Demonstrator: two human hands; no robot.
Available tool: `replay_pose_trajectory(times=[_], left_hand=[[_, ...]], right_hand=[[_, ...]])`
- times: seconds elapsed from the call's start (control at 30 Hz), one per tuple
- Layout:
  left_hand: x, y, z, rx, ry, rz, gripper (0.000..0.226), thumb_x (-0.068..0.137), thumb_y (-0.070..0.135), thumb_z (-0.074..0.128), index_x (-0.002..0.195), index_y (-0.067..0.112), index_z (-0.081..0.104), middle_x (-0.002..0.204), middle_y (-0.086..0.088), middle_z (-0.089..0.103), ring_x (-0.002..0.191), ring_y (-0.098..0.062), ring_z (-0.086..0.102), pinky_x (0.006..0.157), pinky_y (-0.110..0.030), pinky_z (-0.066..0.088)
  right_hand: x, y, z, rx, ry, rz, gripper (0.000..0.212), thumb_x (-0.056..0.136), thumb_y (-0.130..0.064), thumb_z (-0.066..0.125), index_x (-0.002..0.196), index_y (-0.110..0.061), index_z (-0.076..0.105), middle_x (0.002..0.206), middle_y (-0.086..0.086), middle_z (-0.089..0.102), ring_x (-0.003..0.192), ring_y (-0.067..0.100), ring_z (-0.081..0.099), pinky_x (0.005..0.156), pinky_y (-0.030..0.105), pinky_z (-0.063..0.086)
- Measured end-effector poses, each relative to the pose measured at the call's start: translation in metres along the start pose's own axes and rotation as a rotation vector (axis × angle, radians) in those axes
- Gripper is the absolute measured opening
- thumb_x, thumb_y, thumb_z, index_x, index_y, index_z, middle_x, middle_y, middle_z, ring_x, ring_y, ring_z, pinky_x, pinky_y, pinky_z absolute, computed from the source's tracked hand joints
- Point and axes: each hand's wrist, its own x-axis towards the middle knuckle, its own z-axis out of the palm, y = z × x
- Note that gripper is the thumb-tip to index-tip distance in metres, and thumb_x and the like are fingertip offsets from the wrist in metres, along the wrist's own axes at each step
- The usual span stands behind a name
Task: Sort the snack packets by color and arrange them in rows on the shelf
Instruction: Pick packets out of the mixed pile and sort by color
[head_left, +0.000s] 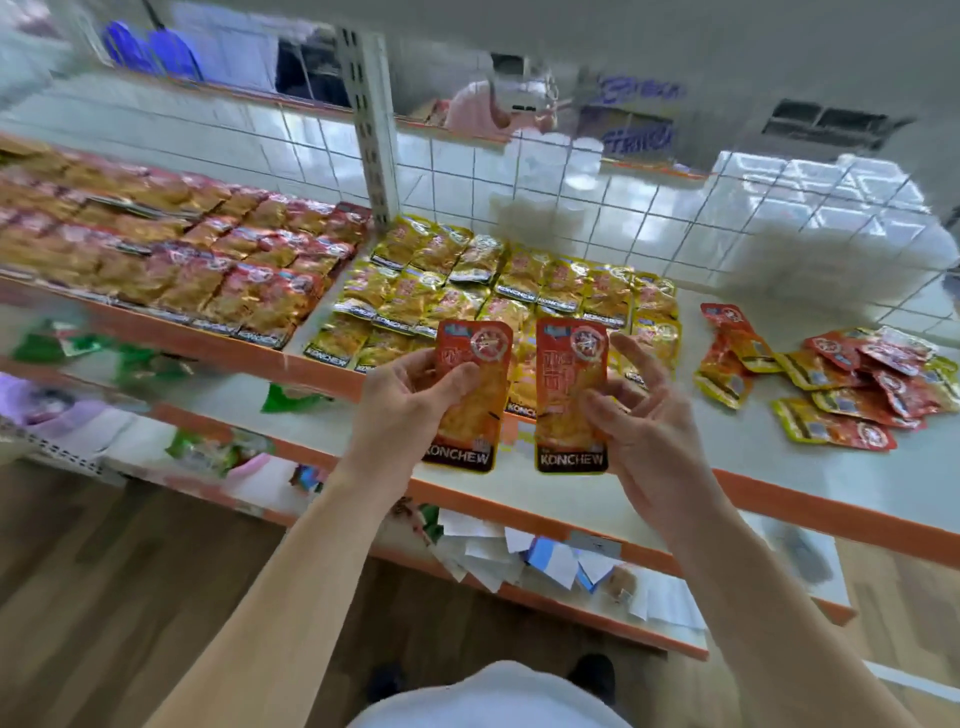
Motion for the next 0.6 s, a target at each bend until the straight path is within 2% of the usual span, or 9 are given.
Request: replay_pose_trajectory(times=[0.1, 0.2, 0.3, 0.47, 0.6], left_hand=[[-0.004, 0.000, -0.038, -0.010, 0.040, 0.009, 0.015, 0.087, 0.023, 0.077, 0.101, 0.019, 0.076, 0.092, -0.002, 0.079, 0.084, -0.023, 0.077, 0.081, -0.044, 0.062], [-0.007, 0.001, -0.076, -0.030, 0.076, 0.004, 0.008, 0.085, 0.024, 0.078, 0.092, 0.021, 0.079, 0.091, -0.005, 0.079, 0.083, -0.028, 0.077, 0.085, -0.051, 0.060], [-0.009, 0.002, -0.111, -0.086, 0.124, -0.013, 0.011, 0.084, 0.028, 0.076, 0.094, 0.022, 0.079, 0.095, -0.005, 0.079, 0.088, -0.030, 0.076, 0.090, -0.055, 0.058], [-0.014, -0.005, -0.142, -0.190, 0.182, -0.075, 0.010, 0.092, 0.029, 0.070, 0.091, 0.026, 0.079, 0.102, -0.004, 0.078, 0.100, -0.030, 0.073, 0.094, -0.055, 0.056], [-0.015, -0.012, -0.149, -0.198, 0.195, -0.088, 0.011, 0.095, 0.025, 0.067, 0.097, 0.022, 0.078, 0.103, -0.004, 0.078, 0.100, -0.027, 0.074, 0.095, -0.054, 0.055]], right_hand=[[-0.006, 0.013, 0.040, -0.098, 0.003, -0.036, 0.030, 0.087, 0.006, 0.063, 0.105, -0.017, 0.069, 0.092, 0.003, 0.075, 0.088, 0.021, 0.071, 0.082, 0.046, 0.057], [-0.010, 0.029, 0.075, -0.118, 0.018, -0.034, 0.026, 0.088, 0.005, 0.064, 0.087, -0.019, 0.075, 0.093, 0.005, 0.075, 0.088, 0.023, 0.072, 0.089, 0.052, 0.056], [-0.012, 0.041, 0.107, -0.115, 0.003, -0.005, 0.020, 0.087, 0.002, 0.066, 0.091, -0.016, 0.072, 0.097, 0.006, 0.075, 0.092, 0.024, 0.072, 0.091, 0.053, 0.055], [-0.019, 0.056, 0.142, -0.150, -0.043, 0.028, 0.016, 0.088, 0.001, 0.067, 0.095, -0.013, 0.072, 0.093, 0.003, 0.076, 0.090, 0.019, 0.073, 0.081, 0.037, 0.056], [-0.024, 0.063, 0.153, -0.137, -0.071, 0.057, 0.013, 0.089, -0.008, 0.065, 0.099, -0.014, 0.071, 0.092, 0.001, 0.076, 0.089, 0.017, 0.073, 0.080, 0.038, 0.057]])
